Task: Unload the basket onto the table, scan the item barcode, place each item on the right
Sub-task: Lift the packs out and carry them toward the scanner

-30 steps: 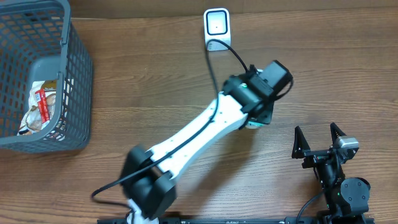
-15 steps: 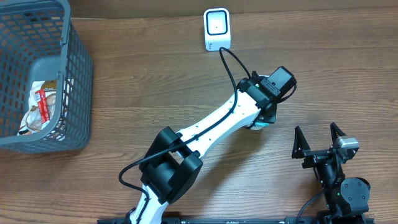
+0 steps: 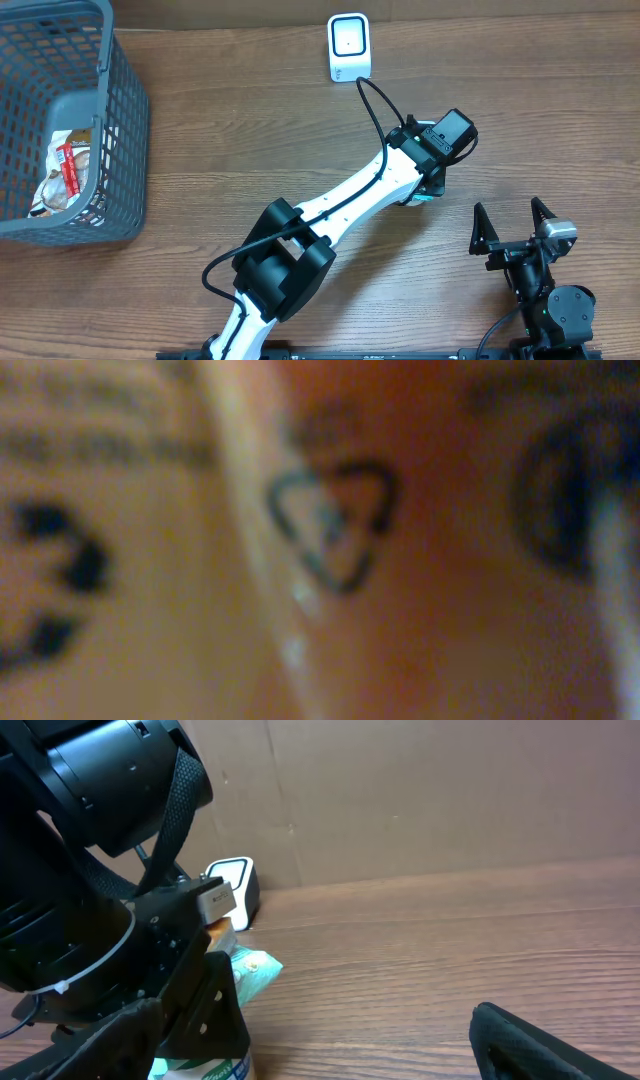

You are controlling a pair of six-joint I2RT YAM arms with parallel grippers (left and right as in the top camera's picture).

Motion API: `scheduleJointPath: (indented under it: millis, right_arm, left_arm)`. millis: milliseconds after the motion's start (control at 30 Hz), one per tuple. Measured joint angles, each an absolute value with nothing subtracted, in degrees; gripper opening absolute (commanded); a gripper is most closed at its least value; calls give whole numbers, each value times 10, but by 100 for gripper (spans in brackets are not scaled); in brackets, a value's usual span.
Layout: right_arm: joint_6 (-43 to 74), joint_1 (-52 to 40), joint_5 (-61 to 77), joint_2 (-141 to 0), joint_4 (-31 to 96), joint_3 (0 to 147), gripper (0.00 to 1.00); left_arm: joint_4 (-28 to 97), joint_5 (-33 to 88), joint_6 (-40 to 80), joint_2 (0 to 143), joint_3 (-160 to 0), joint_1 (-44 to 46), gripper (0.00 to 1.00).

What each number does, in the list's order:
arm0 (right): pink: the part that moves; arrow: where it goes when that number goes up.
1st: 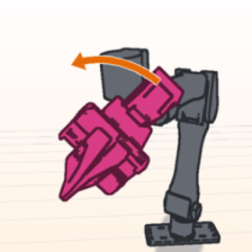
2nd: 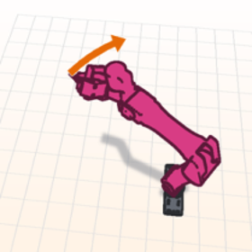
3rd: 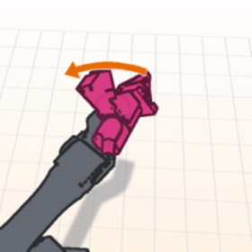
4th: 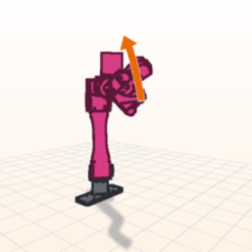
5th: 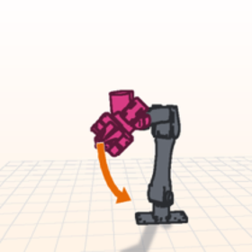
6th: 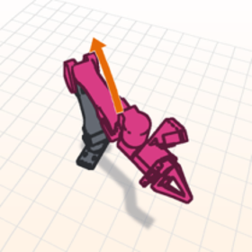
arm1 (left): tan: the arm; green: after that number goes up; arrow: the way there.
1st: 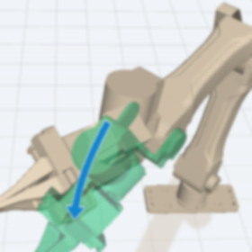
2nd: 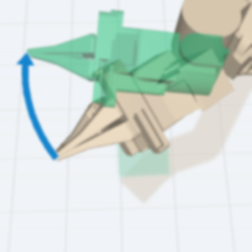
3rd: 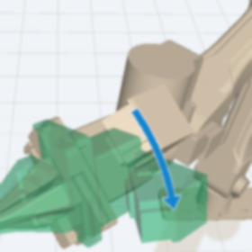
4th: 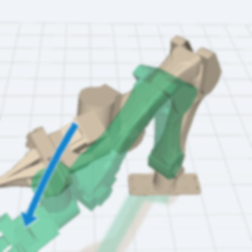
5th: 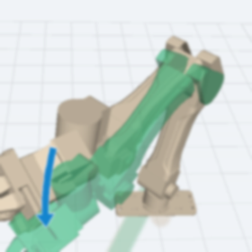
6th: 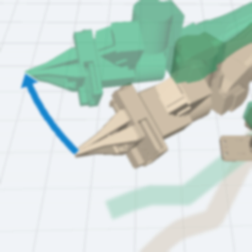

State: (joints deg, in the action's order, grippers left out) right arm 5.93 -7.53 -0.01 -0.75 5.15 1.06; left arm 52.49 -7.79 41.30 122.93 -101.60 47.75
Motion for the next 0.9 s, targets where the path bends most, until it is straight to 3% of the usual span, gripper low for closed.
scheduleJointPath:
  millis: [467, 900]
  right_arm:
    - [60, -75, -1, -8, 51, 11, 100]
    - [60, -75, 0, -8, 51, 11, 100]
  left_arm:
    - [524, -32, 383, 1229, -996, 478, 100]
    - [527, -24, 376, 1221, -995, 478, 100]
